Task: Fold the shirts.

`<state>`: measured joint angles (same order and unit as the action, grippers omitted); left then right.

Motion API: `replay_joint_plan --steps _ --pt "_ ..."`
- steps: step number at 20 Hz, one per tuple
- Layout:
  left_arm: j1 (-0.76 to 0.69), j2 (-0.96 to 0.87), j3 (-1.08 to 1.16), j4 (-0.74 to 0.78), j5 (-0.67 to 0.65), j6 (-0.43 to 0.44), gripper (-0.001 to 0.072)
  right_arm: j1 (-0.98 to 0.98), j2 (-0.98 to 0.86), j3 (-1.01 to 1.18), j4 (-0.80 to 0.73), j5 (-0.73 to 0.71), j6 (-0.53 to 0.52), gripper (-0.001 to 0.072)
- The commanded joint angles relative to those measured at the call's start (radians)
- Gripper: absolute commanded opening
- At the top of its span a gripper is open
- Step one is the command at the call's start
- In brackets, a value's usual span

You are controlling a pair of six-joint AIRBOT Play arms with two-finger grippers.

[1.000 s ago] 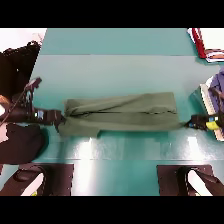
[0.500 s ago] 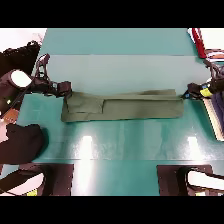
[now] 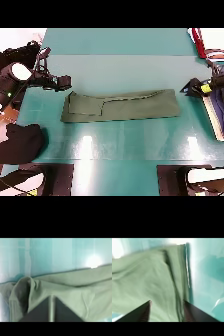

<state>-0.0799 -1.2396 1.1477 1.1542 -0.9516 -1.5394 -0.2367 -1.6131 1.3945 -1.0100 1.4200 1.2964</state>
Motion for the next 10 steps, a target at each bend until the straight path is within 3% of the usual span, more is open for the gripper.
replay_joint_plan --steps 1,4,8,10 --pt "-0.001 -0.002 0.024 -0.039 -0.071 0.05 0.0024 -0.082 -0.014 -0.093 0.029 0.021 -0.068 0.0632" --pt "-0.001 -0.002 0.023 -0.071 -0.072 0.05 0.0024 -0.122 -0.047 -0.154 0.116 0.012 -0.128 0.0623" --pt "-0.003 -0.003 0.023 -0.092 -0.086 0.05 0.0024 -0.064 -0.114 -0.156 0.154 0.013 -0.131 0.0616" --pt "-0.026 -0.003 0.023 -0.089 -0.092 0.048 0.0024 -0.014 -0.138 -0.156 0.154 0.004 -0.142 0.0546"
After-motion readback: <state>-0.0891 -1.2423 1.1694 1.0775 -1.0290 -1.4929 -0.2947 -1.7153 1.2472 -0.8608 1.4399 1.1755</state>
